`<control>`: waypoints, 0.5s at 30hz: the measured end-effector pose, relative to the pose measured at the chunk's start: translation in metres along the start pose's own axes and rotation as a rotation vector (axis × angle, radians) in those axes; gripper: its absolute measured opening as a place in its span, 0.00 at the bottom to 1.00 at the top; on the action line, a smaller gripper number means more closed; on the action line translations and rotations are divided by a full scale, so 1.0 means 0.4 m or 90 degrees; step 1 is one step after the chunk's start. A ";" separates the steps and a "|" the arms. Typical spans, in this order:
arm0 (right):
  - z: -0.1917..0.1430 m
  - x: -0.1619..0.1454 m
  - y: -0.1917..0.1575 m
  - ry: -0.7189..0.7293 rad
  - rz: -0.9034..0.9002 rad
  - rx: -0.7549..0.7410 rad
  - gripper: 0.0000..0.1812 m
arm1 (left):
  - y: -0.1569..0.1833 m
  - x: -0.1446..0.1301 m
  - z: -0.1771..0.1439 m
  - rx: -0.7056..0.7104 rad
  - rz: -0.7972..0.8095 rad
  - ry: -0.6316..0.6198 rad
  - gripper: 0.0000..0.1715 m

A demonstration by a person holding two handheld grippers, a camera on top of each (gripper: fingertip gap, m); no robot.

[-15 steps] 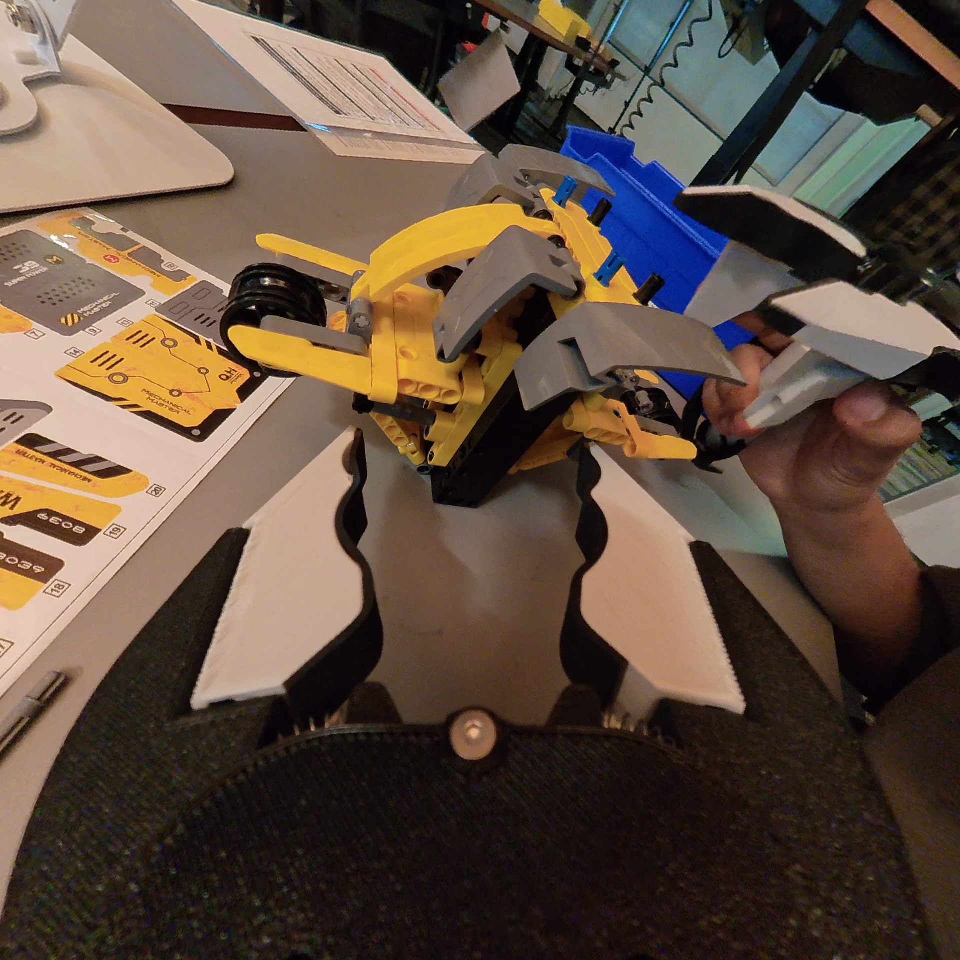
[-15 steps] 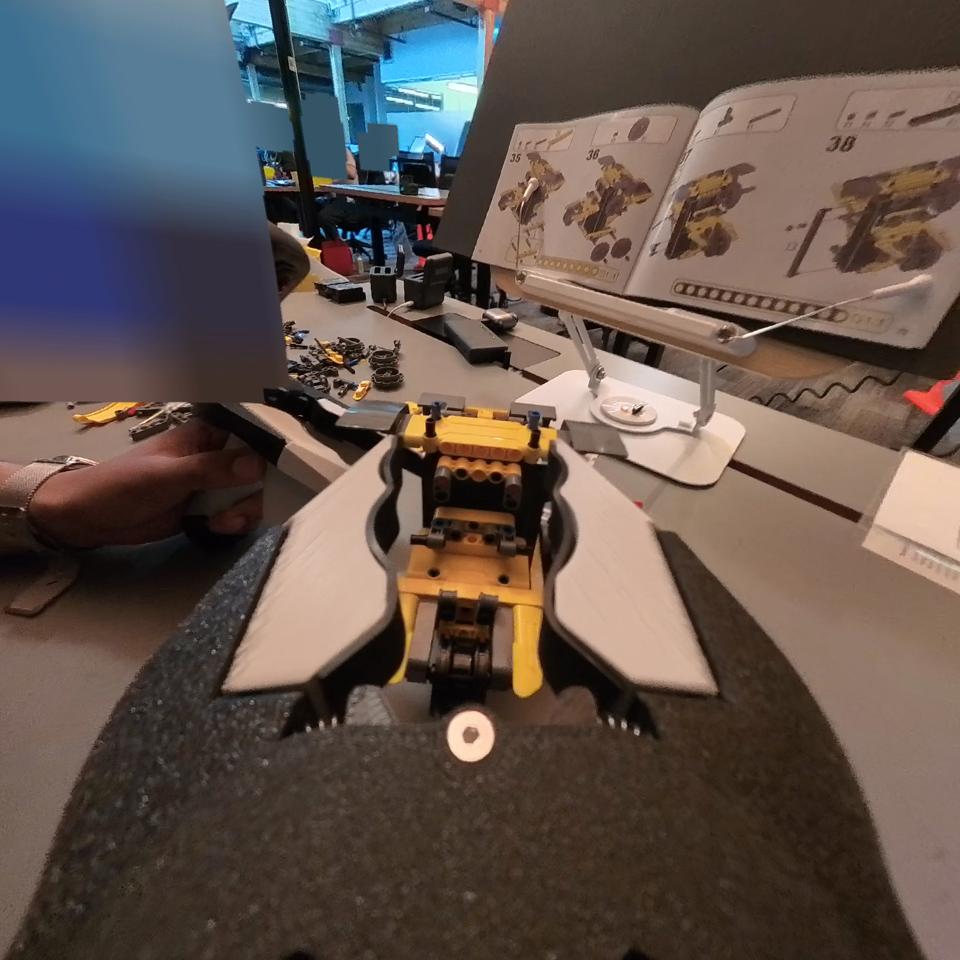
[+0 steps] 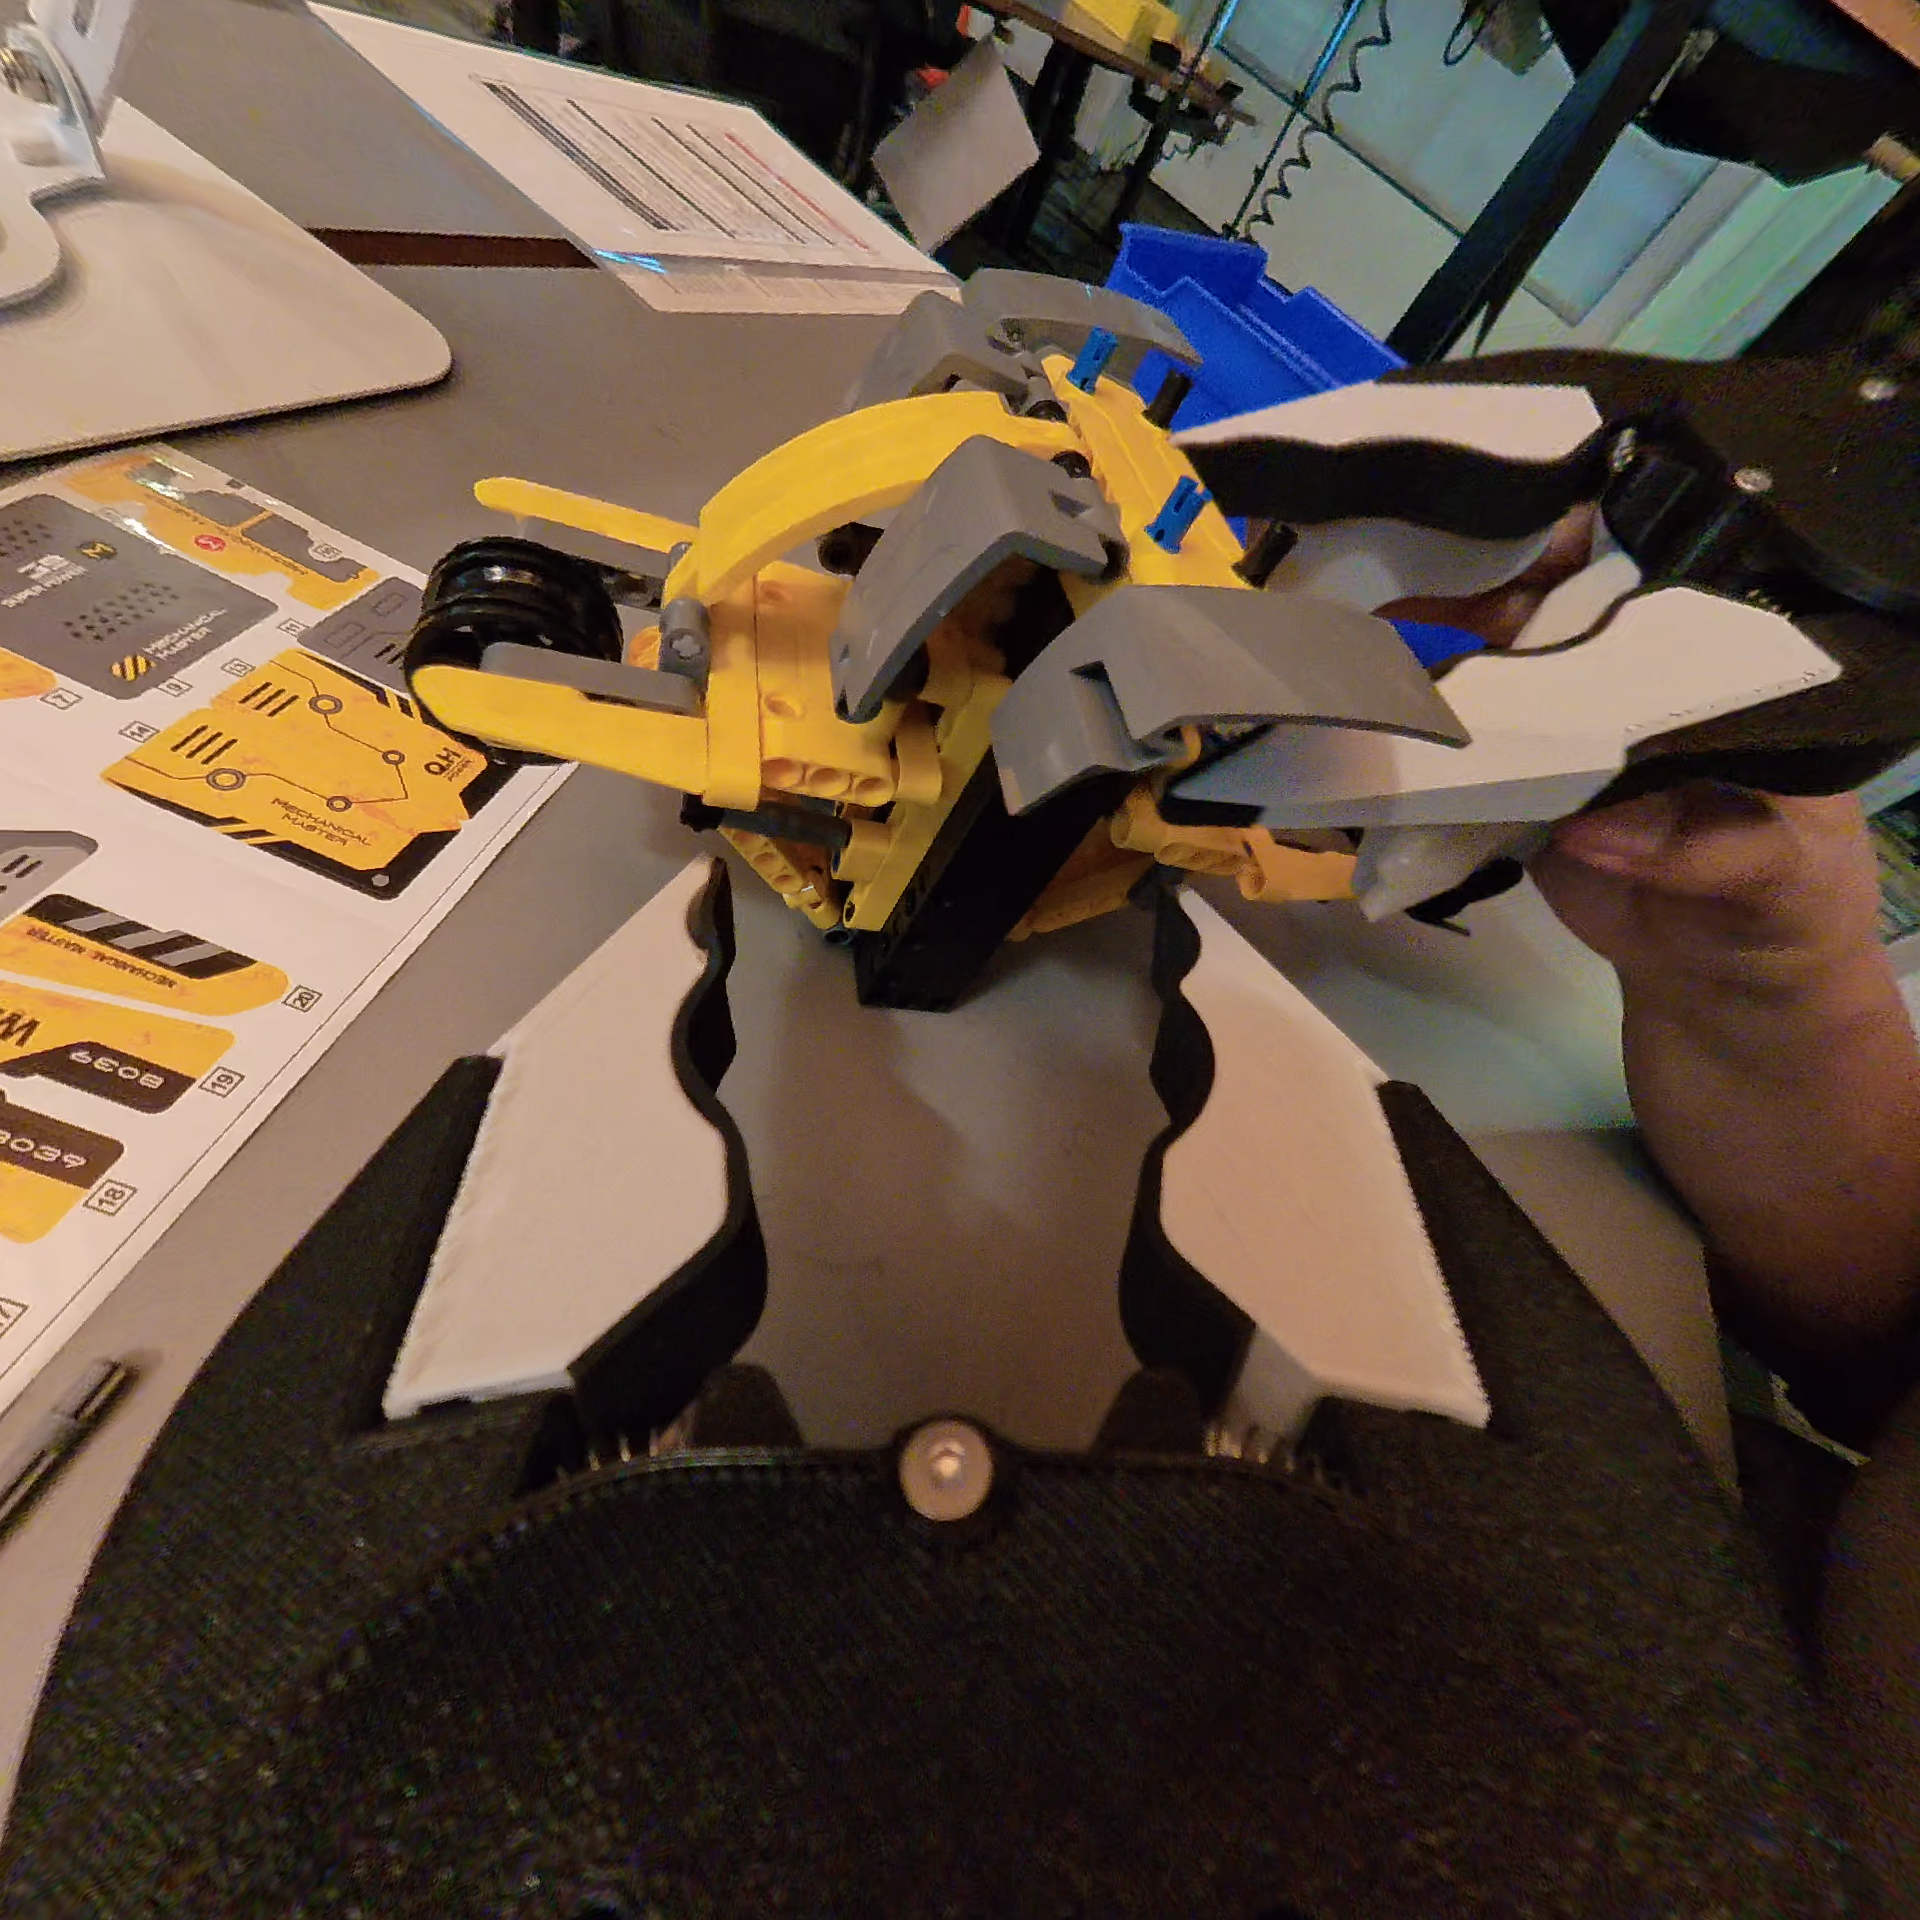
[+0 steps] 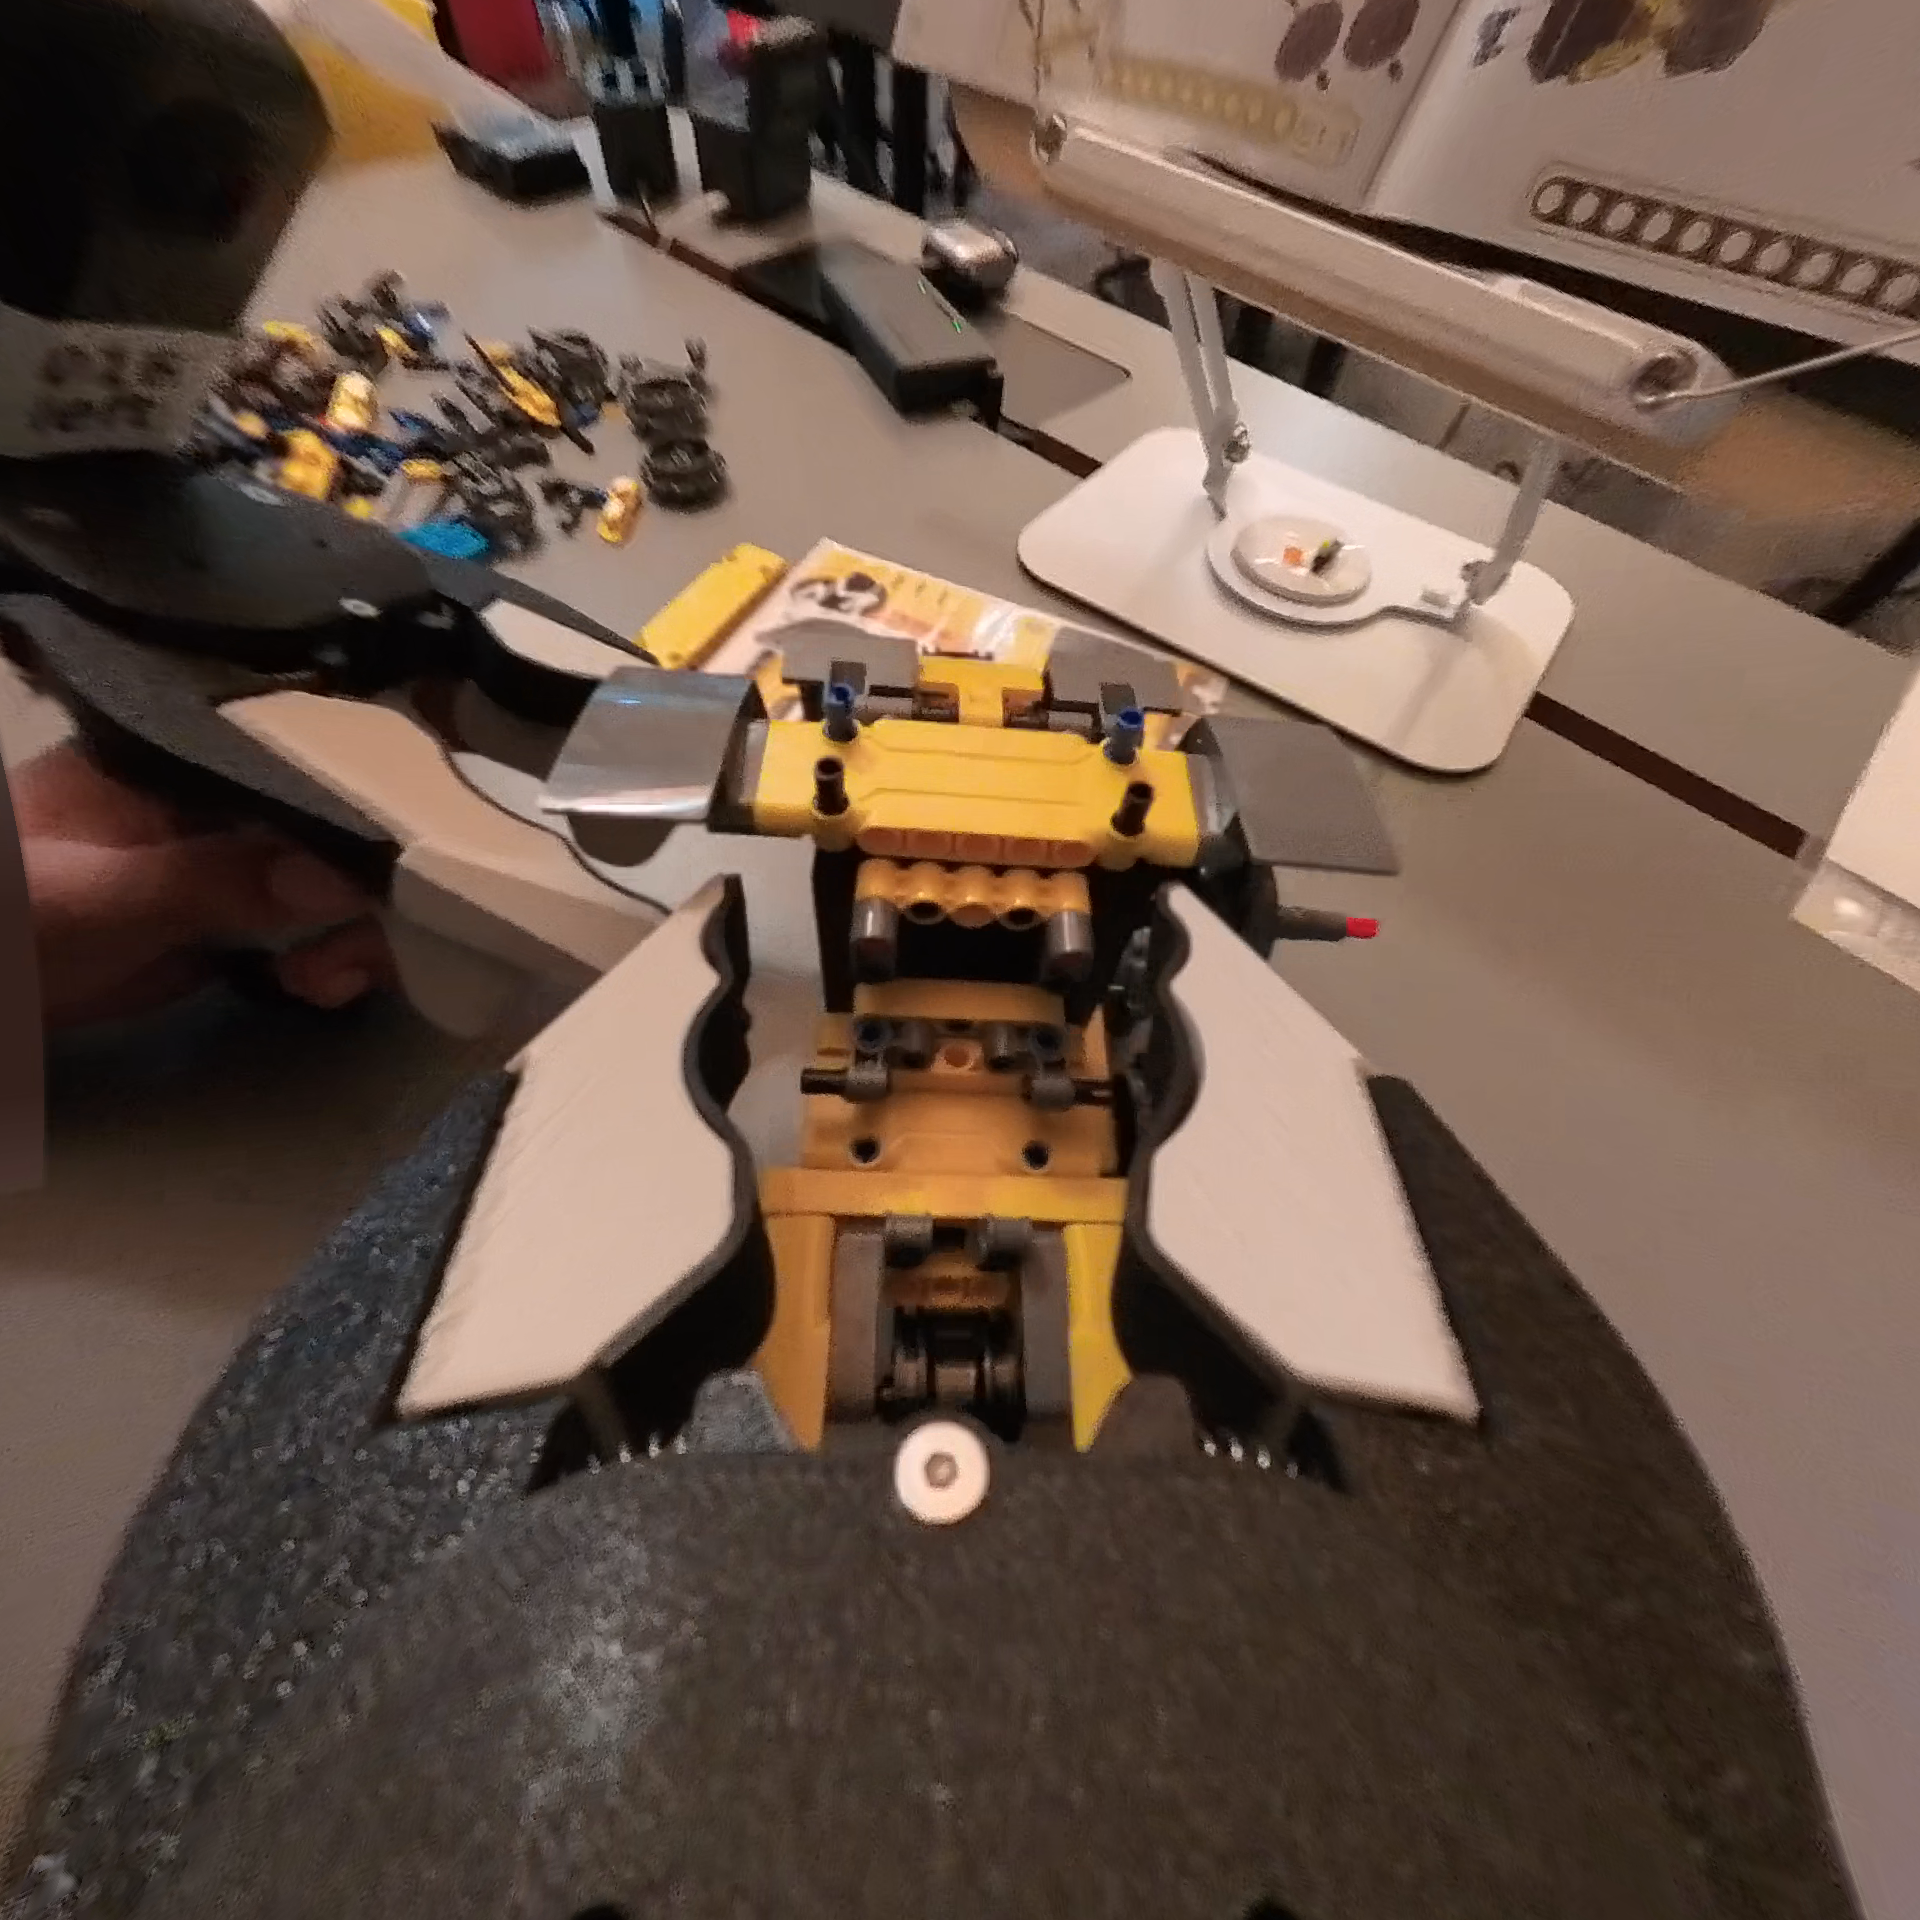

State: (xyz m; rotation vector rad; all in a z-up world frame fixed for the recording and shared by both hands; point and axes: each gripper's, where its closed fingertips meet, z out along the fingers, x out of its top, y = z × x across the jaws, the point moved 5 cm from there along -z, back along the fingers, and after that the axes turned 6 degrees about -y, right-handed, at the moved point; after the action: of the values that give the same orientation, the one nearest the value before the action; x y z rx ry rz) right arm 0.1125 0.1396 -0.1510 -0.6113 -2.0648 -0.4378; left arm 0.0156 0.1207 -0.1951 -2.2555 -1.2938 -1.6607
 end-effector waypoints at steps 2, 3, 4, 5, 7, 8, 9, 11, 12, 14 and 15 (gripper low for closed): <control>0.007 0.006 0.005 -0.021 -0.029 -0.038 0.38 | 0.003 -0.001 0.002 0.000 0.004 -0.004 0.46; 0.010 0.009 0.006 -0.030 -0.041 -0.049 0.36 | 0.005 -0.003 0.004 -0.002 0.005 -0.007 0.46; 0.012 0.012 0.005 -0.038 -0.045 -0.051 0.36 | 0.006 -0.004 0.005 -0.003 0.006 -0.010 0.46; 0.013 0.015 0.005 -0.048 -0.039 -0.053 0.36 | 0.006 -0.004 0.005 -0.002 0.007 -0.010 0.46; 0.016 0.020 0.006 -0.064 -0.023 -0.044 0.33 | 0.009 -0.004 0.004 -0.005 0.008 -0.009 0.46; 0.019 0.023 0.008 -0.068 -0.009 -0.041 0.32 | 0.012 -0.006 0.005 -0.008 0.007 -0.011 0.46; 0.022 0.026 0.010 -0.073 0.004 -0.038 0.32 | 0.014 -0.007 0.006 -0.009 0.008 -0.013 0.46; 0.029 0.033 0.013 -0.081 0.018 -0.035 0.32 | 0.019 -0.009 0.008 -0.009 0.014 -0.017 0.47; 0.032 0.036 0.014 -0.086 0.023 -0.036 0.32 | 0.020 -0.009 0.008 -0.008 0.017 -0.018 0.47; 0.036 0.042 0.017 -0.094 0.038 -0.035 0.32 | 0.020 -0.009 0.009 -0.008 0.018 -0.018 0.47; 0.037 0.045 0.021 -0.097 0.051 -0.034 0.32 | 0.020 -0.009 0.009 -0.009 0.016 -0.018 0.47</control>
State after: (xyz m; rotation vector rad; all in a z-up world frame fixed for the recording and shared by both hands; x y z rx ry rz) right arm 0.0991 0.1586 -0.1427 -0.7769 -2.1698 -0.4124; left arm 0.0231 0.1153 -0.1962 -2.3008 -1.2589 -1.6405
